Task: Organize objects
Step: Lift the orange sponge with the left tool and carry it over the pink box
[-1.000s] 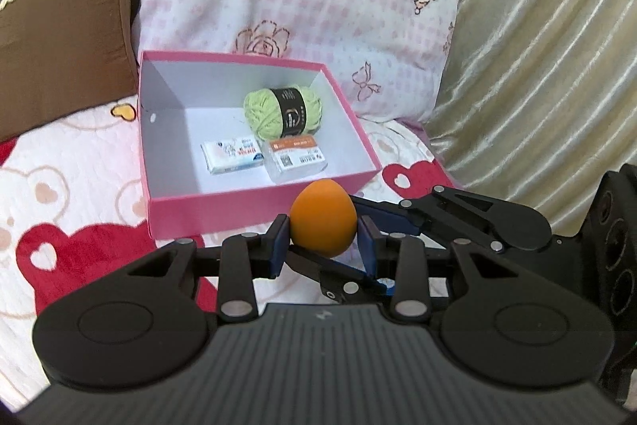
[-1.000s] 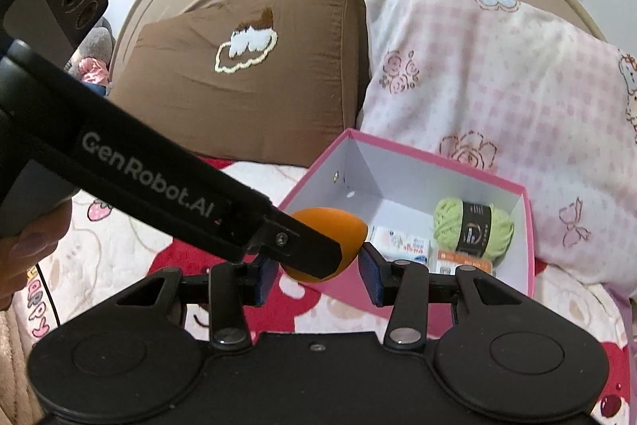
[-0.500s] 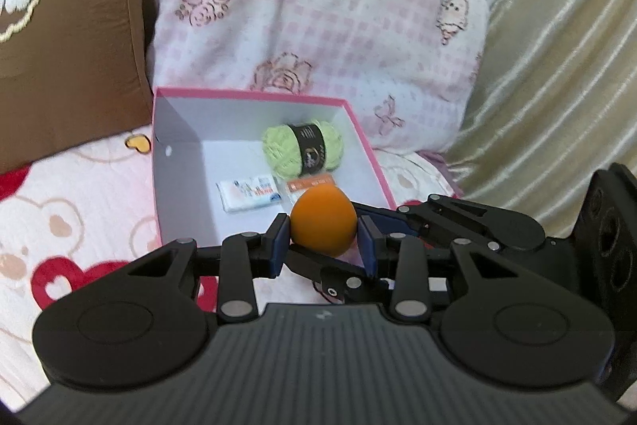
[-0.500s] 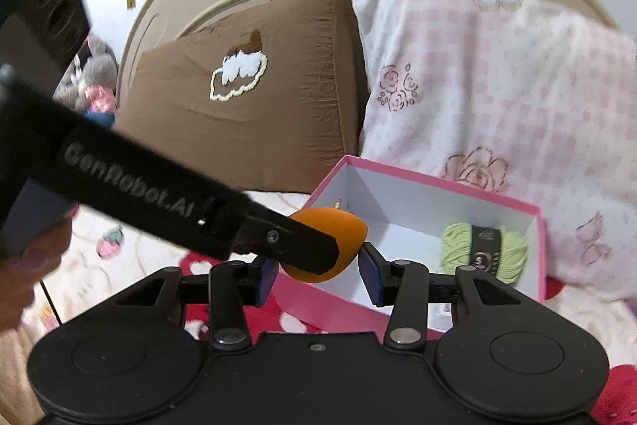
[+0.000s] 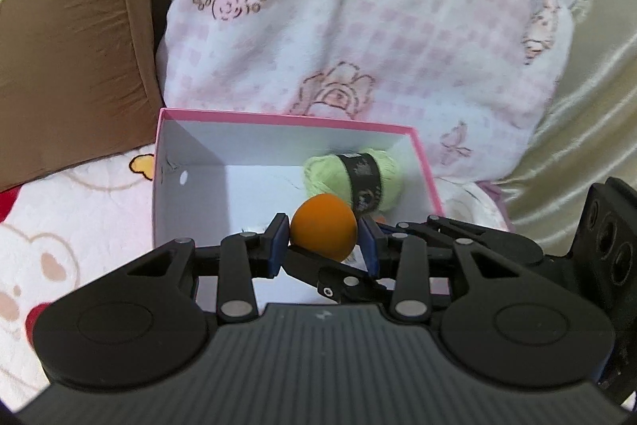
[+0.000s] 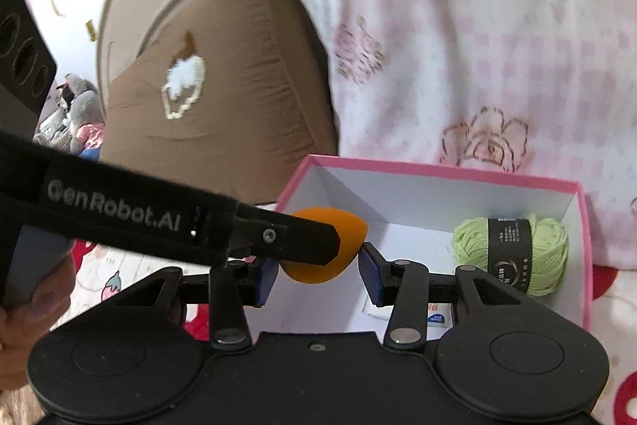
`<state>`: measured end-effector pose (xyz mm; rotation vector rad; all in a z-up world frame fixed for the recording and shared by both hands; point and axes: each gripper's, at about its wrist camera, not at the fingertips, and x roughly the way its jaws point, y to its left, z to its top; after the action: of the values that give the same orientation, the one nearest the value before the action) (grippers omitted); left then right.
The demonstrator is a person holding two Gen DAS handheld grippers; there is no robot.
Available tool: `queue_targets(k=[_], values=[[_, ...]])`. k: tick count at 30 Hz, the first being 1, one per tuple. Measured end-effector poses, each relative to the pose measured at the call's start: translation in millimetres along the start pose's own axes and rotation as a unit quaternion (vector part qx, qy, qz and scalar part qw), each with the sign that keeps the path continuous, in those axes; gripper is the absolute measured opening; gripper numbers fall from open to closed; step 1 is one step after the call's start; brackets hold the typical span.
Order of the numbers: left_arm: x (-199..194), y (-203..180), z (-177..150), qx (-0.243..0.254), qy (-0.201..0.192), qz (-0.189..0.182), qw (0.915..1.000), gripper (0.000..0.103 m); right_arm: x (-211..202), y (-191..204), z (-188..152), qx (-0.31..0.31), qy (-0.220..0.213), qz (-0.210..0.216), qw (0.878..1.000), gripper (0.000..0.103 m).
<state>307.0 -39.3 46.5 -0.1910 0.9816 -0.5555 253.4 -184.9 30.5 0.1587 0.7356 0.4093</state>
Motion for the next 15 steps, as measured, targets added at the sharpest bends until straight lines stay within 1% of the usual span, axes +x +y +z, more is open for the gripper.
queue_targets(k=[4,10,15], values=[[39,10,9,-0.014,0.014,0.005,0.9998,0.036,31,-27,4,0.034,0.028,0.001,0.999,0.049],[87,29,15,-0.059,0.037,0.004,0.9975,0.036,72,-58,3,0.081,0.069,-0.01,0.994,0.049],[108,40,10,-0.095,0.044,-0.021,0.9943,0.036,88,-68,-3,0.091,0.089,-0.035,0.991,0.049]])
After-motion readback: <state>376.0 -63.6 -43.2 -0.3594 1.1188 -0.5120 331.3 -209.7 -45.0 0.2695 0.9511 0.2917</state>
